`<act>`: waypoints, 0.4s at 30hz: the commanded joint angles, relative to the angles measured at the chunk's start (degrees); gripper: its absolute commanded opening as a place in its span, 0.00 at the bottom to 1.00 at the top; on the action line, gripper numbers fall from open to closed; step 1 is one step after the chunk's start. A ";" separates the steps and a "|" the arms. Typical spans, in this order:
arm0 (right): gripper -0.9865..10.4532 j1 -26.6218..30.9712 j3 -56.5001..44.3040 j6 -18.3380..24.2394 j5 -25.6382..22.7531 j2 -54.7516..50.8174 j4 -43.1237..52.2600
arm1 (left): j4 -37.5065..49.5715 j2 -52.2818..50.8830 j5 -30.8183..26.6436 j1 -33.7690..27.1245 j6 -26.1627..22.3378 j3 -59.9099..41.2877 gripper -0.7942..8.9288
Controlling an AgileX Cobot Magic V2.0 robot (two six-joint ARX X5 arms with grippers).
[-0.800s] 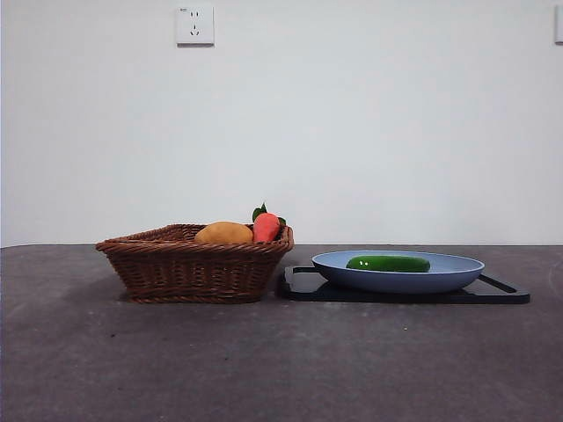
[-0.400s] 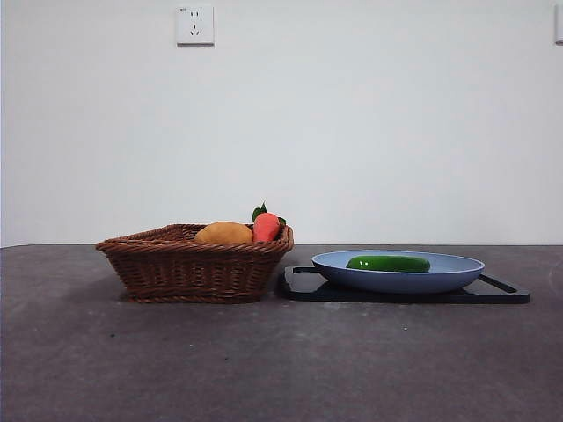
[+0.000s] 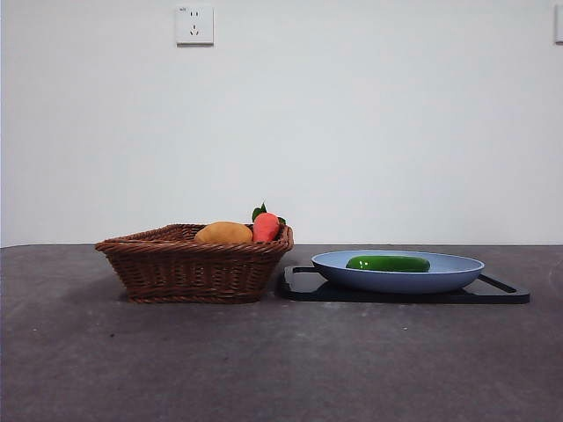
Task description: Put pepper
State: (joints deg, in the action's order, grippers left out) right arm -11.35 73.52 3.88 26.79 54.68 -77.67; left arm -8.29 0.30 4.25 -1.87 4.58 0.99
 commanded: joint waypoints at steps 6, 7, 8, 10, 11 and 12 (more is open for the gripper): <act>0.09 -0.28 0.92 -0.15 -0.11 0.44 -0.76 | 0.57 -0.22 0.31 -0.20 0.35 -0.61 0.09; 0.09 -0.28 0.92 -0.15 -0.13 0.44 -0.76 | 0.57 -0.22 0.31 -0.17 0.35 -0.61 0.09; 0.09 -0.28 0.92 -0.11 -0.07 0.44 -0.76 | 0.57 -0.22 0.31 -0.20 0.35 -0.61 0.09; 0.09 0.31 0.92 1.95 -0.59 0.22 0.66 | 0.57 -0.22 0.31 -0.20 0.35 -0.61 0.09; 0.09 1.07 0.90 2.03 -0.59 -0.63 2.25 | 0.57 -0.22 0.33 -0.20 0.35 -0.61 0.09; 0.09 2.05 0.74 1.99 -0.55 -1.46 4.66 | 0.57 -0.22 0.33 -0.17 0.35 -0.61 0.09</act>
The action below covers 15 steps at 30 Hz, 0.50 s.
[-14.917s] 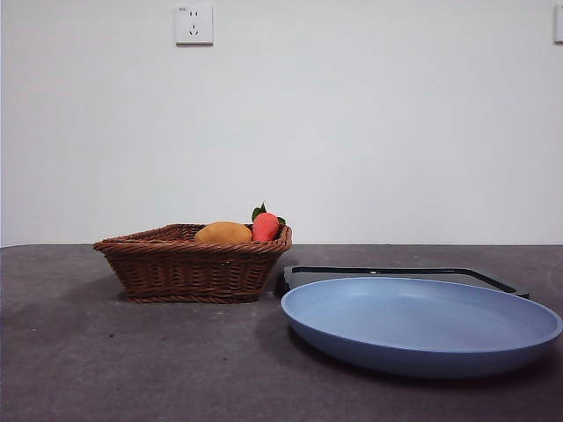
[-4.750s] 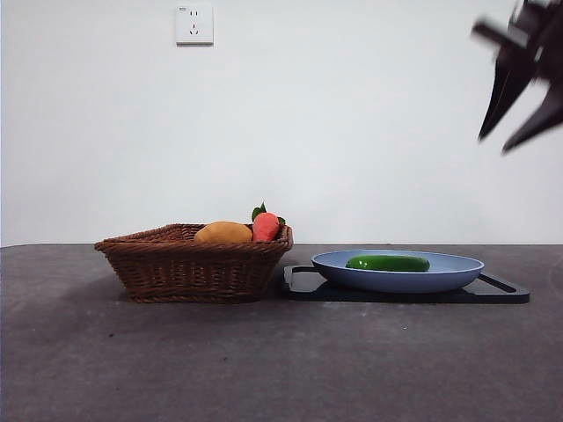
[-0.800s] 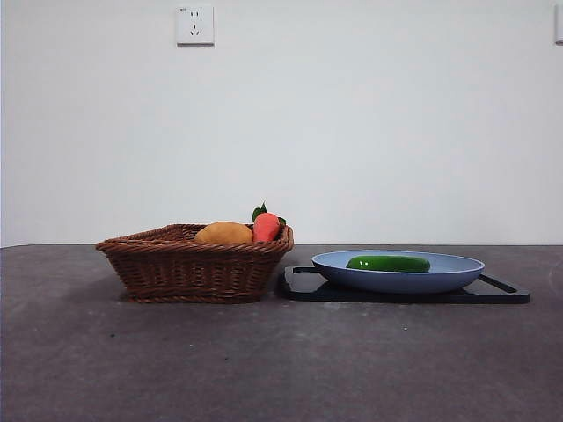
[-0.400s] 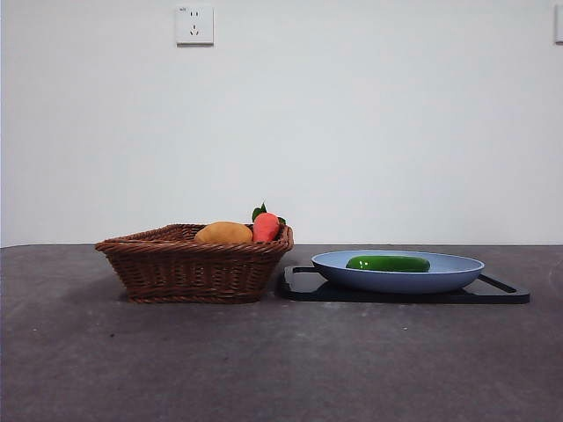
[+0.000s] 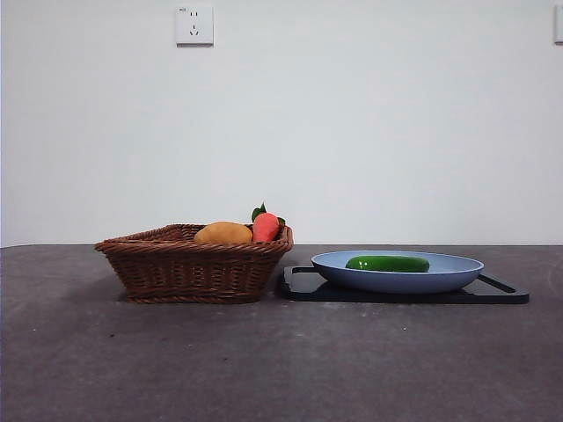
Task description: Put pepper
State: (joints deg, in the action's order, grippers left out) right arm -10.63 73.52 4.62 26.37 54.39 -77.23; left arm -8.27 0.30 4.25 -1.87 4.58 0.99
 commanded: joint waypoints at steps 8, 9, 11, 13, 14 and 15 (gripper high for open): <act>0.09 6.40 -11.61 -2.45 0.42 -15.32 30.18 | 0.55 -0.22 0.33 -0.17 0.35 -0.61 0.09; 0.09 6.73 -14.82 -2.40 0.04 -17.62 33.81 | 0.55 -0.22 0.33 -0.20 0.35 -0.61 0.09; 0.09 7.10 -21.22 -2.45 -1.60 -21.64 40.65 | 0.55 -0.22 0.33 -0.20 0.35 -0.61 0.09; 0.09 7.15 -27.71 -2.91 -4.50 -25.35 47.15 | 0.55 -0.22 0.33 -0.17 0.35 -0.61 0.09; 0.09 7.15 -30.84 -3.30 -5.99 -27.15 50.18 | 0.52 -0.22 0.33 -0.20 0.35 -0.61 0.09; 0.09 7.15 -34.71 -4.17 -7.67 -29.38 53.99 | 0.55 -0.22 0.33 -0.20 0.35 -0.61 0.09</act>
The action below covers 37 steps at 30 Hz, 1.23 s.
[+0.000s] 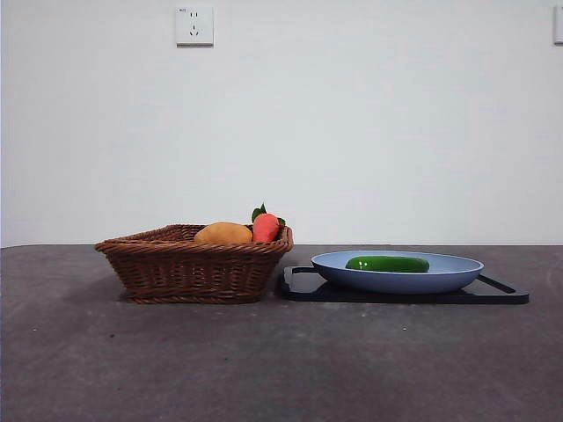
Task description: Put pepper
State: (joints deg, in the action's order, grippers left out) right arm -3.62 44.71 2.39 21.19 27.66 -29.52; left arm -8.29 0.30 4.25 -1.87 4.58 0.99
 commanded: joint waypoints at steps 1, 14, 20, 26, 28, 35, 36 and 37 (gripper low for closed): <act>0.09 0.13 -8.96 -2.93 -3.74 -4.39 9.25 | 0.57 -0.22 0.33 -0.17 0.35 -0.61 0.09; 0.09 -0.33 -36.50 -8.72 -15.58 -20.65 25.46 | 0.57 -0.22 0.33 -0.20 0.35 -0.61 0.09; 0.09 -0.44 -41.35 -9.09 -15.80 -23.71 25.64 | 0.57 -0.22 0.33 -0.17 0.35 -0.61 0.09; 0.09 -0.63 -44.00 -10.43 -15.78 -25.86 25.62 | 0.57 -0.22 0.33 -0.20 0.35 -0.61 0.09; 0.09 -0.63 -44.24 -10.54 -15.76 -26.36 24.39 | 0.57 -0.22 0.33 -0.20 0.35 -0.61 0.09; 0.09 -0.63 -44.24 -10.51 -15.52 -27.71 20.39 | 0.57 -0.22 0.33 -0.20 0.35 -0.61 0.09; 0.09 -0.63 -44.24 -10.51 -15.65 -27.71 20.50 | 0.57 -0.22 0.33 -0.17 0.35 -0.61 0.09; 0.09 -0.63 -44.24 -10.51 -15.61 -27.71 20.50 | 0.57 -0.22 0.33 -0.20 0.35 -0.61 0.09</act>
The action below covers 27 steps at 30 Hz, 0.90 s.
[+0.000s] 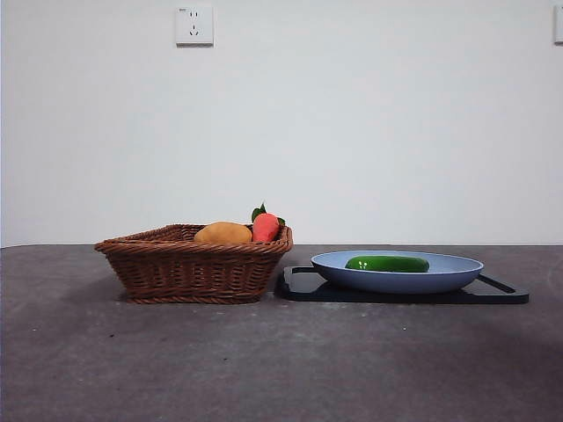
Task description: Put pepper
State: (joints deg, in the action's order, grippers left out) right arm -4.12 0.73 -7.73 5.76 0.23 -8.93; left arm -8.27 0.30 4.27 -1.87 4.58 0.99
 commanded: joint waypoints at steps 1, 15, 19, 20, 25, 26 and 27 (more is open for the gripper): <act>0.09 -0.13 -0.26 -0.39 -0.20 -0.28 -0.13 | 0.55 -0.22 0.31 -0.20 0.35 -0.61 0.09; 0.09 -0.13 -0.26 -0.39 -0.17 0.26 -0.13 | 0.55 -0.22 0.31 -0.20 0.35 -0.61 0.09; 0.09 -0.13 -0.26 -0.37 -0.17 0.26 -0.11 | 0.55 -0.22 0.31 -0.17 0.35 -0.61 0.09; 0.09 -0.13 -0.26 -0.39 -0.17 0.26 -0.11 | 0.55 -0.22 0.31 -0.20 0.35 -0.61 0.09; 0.09 -0.13 -0.26 -0.37 -0.17 0.26 -0.11 | 0.55 -0.22 0.31 -0.20 0.35 -0.61 0.09; 0.09 -0.13 -0.26 -0.39 -0.17 0.26 -0.11 | 0.55 -0.22 0.31 -0.20 0.35 -0.61 0.09; 0.09 -0.13 -0.26 -0.37 -0.17 0.26 -0.11 | 0.55 -0.22 0.31 -0.20 0.35 -0.61 0.09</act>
State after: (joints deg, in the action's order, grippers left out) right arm -4.12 0.73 -7.75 5.76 0.60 -8.93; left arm -8.29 0.30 4.25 -1.87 4.58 0.99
